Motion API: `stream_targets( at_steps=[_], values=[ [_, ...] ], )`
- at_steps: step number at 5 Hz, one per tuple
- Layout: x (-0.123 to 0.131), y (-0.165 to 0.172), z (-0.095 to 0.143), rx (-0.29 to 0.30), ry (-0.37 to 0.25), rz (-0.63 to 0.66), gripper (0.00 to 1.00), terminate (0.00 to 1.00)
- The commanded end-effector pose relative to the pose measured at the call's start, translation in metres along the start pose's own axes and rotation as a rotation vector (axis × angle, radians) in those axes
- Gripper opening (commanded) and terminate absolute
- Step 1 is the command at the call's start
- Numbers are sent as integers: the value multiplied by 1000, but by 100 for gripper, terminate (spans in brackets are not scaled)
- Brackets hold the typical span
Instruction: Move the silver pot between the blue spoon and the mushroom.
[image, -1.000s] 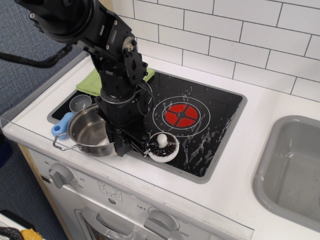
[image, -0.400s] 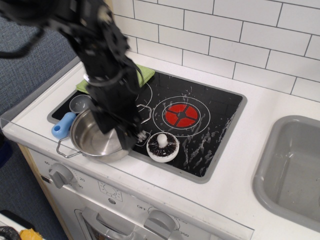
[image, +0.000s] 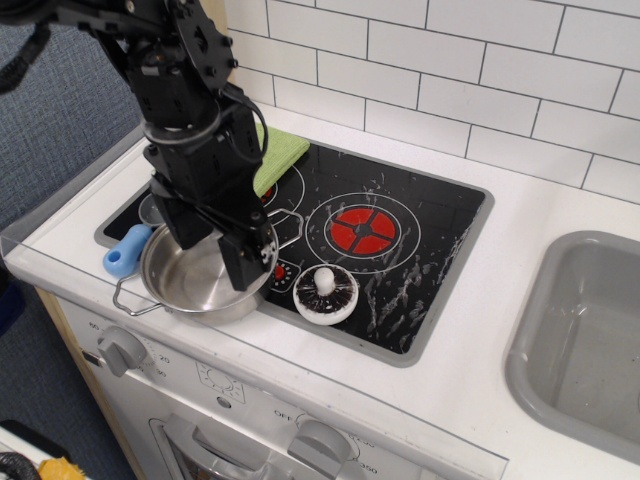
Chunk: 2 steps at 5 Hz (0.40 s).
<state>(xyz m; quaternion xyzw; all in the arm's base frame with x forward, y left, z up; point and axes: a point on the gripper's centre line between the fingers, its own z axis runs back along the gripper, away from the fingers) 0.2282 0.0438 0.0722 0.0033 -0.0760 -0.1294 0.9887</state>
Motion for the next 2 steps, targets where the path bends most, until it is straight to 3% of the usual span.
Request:
stream_targets(
  at_steps=[1, 2],
  values=[
    [1, -2, 10, 15, -28, -7, 100, 0],
    [1, -2, 10, 15, -28, -7, 100, 100]
  ],
)
